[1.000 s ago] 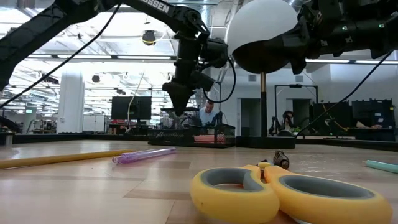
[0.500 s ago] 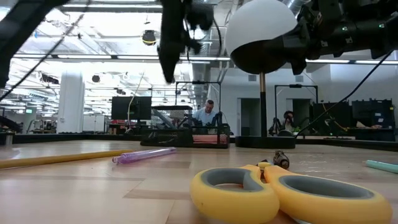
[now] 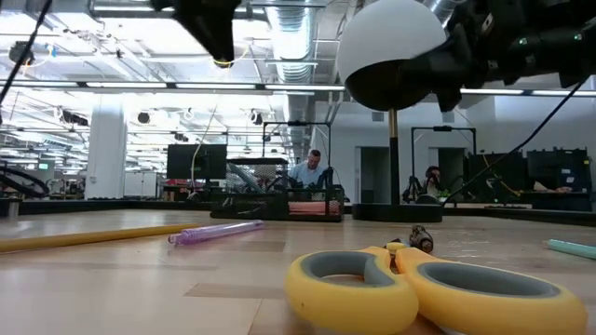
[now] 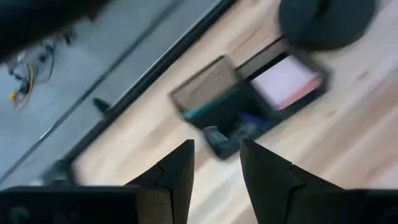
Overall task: Pick and place office supplies into organizer
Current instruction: Put the yellow pencil into the black desk organizer
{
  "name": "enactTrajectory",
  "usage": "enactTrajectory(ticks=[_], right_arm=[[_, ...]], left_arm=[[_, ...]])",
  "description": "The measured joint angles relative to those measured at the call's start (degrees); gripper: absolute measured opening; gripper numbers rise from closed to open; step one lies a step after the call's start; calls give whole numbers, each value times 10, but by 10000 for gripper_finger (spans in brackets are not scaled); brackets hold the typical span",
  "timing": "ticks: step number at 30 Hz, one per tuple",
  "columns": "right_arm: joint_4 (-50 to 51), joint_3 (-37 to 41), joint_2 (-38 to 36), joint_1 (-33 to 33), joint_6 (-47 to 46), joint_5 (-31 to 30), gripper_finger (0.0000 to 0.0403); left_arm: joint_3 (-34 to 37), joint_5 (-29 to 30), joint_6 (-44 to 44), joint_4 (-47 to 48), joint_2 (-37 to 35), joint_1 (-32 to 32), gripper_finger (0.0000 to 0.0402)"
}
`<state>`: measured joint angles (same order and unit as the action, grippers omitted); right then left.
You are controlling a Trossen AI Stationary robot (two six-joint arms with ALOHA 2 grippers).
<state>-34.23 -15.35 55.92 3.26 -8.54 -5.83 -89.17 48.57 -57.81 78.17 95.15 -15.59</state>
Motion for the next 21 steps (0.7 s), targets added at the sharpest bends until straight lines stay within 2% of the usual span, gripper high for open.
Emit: enactTrajectory(ticks=[3,6,9,12,17,19,21], right_arm=[[-42,0,0,5,32,0,71],[-90,0,0,-1,64,0,71],[-142,0,0,-13,88,0,71],[-182,-2,0,-29,125,0,71],[-191,-33,0,-62,161,0,71],[-190,-47,0,-74,165,0,71],[-193,-59,6,-81,166,0,71]], left_arm=[[86,38,-105,-85,3,-71,125],[159,25,-170,-185,6,-109,125],[210,5,-198,-267,6,-144,125],[229,5,-246,-269,7,-183,125],[240,27,-395,-279,41,-253,125],[241,15,-446,-284,70,-282,125],[233,-22,-478,-286,106,-302,125]])
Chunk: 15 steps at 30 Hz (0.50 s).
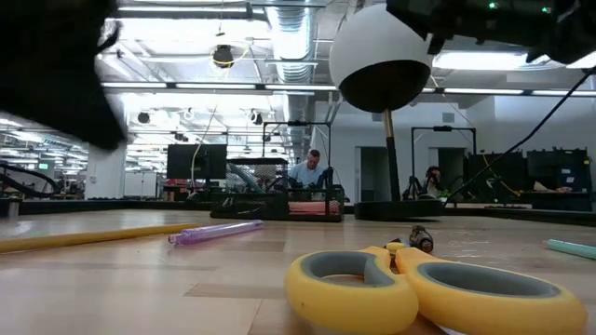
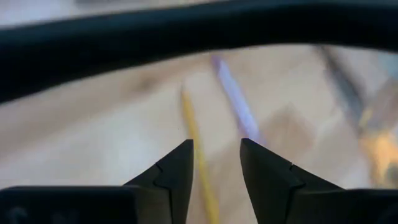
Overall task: Pick and place office supplies into organizer
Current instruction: Put the yellow pencil into the black desk organizer
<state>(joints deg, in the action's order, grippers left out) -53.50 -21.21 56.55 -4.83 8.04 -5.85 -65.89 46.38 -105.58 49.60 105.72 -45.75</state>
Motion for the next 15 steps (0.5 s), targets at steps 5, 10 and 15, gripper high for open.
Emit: enactTrajectory(ticks=[5,10,15], right_arm=[[3,-15,10,-14,10,0,71],[3,-30,29,-16,4,0,71],[3,-41,64,-5,-27,0,71]], left_arm=[[-48,-74,-58,21,102,-34,125],[-122,-57,-127,93,180,-62,125],[-177,-43,-232,176,243,-80,125]])
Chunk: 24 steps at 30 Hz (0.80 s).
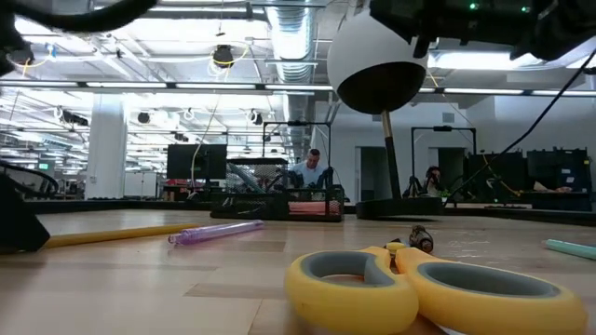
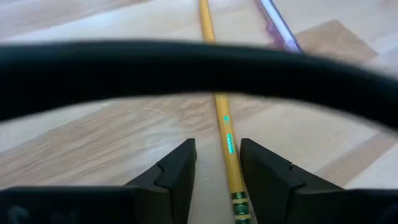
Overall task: Pick and place office supplies into organizer
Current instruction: Put the yellow pencil into the black desk organizer
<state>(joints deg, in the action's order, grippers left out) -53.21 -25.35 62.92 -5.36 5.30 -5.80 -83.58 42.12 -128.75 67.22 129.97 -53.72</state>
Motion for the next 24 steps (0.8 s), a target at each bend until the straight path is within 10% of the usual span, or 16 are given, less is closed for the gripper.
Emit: enactTrajectory(ticks=[24], right_arm=[[3,-42,69,174,39,-65,71]], left_arm=[[-44,32,-20,54,59,0,125]])
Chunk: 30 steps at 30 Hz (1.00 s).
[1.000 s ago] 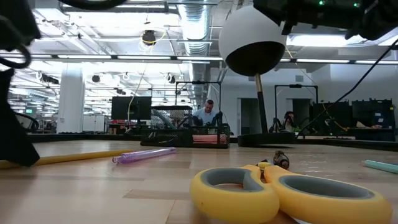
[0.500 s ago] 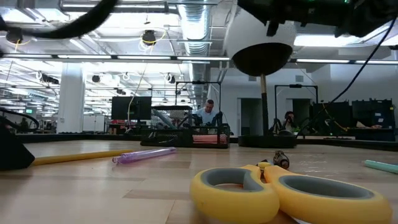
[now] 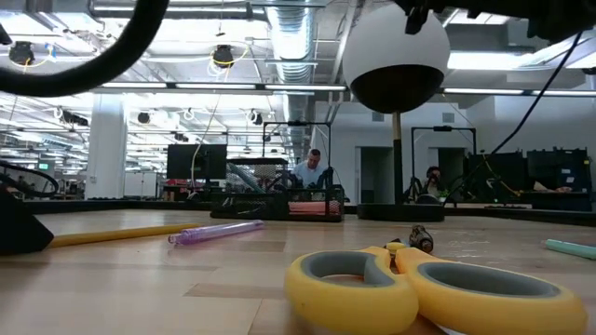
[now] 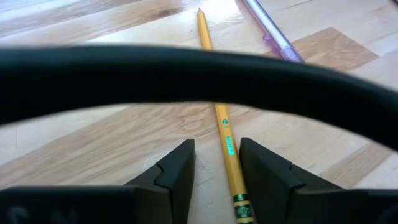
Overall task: Pick and place office supplies into organizer
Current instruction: Put the yellow pencil into the black desk organizer
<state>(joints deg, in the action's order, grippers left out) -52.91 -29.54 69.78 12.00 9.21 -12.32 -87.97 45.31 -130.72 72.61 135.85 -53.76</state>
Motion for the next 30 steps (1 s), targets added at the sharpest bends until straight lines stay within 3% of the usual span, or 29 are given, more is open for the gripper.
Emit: enactTrajectory(ticks=[7,14,23,30], right_arm=[[1,0,0,3,3,0,71],[1,0,0,4,3,0,71],[-24,0,0,3,28,2,71],[-32,0,0,3,35,2,71]], left_arm=[[1,-3,-2,-16,5,2,116],[0,4,9,-16,6,15,15],[5,27,11,21,-15,39,6],[4,32,68,135,-79,67,5]])
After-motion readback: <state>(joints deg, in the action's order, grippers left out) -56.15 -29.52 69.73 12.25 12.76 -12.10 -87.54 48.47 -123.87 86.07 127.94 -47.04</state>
